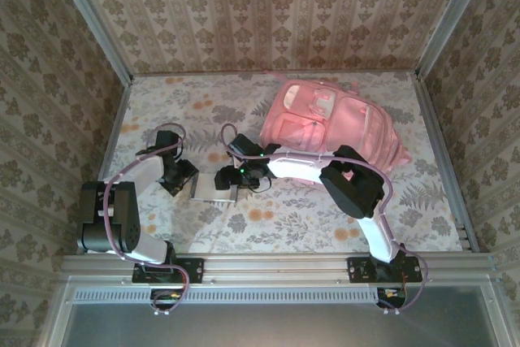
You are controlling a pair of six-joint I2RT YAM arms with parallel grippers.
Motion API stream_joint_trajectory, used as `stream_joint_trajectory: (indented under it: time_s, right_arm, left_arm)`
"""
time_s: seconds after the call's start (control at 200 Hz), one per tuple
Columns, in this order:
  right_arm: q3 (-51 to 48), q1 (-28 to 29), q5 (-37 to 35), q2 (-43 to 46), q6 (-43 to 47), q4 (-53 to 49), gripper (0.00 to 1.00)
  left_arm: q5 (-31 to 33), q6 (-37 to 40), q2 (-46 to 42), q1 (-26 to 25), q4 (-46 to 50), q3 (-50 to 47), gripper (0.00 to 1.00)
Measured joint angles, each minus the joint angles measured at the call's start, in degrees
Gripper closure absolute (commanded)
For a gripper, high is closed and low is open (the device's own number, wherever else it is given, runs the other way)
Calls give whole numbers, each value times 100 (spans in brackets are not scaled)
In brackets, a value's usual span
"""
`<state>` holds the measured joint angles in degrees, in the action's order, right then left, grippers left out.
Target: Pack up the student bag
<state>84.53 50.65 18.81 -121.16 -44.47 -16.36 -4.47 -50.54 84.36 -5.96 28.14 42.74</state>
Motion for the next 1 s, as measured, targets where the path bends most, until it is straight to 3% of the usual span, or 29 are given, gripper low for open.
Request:
stream_joint_trajectory:
  time_s: [0.235, 0.315, 1.0]
  right_arm:
    - [-59, -52, 269, -72, -455, 155, 55]
    - [-109, -57, 282, -72, -544, 212, 60]
    - [-645, -92, 560, 369, -1241, 1471, 60]
  left_arm:
    - [-11, -94, -44, -7, -101, -52, 36]
    - [-17, -96, -55, -7, -122, -68, 36]
    - [-66, -98, -118, -83, -199, -160, 37]
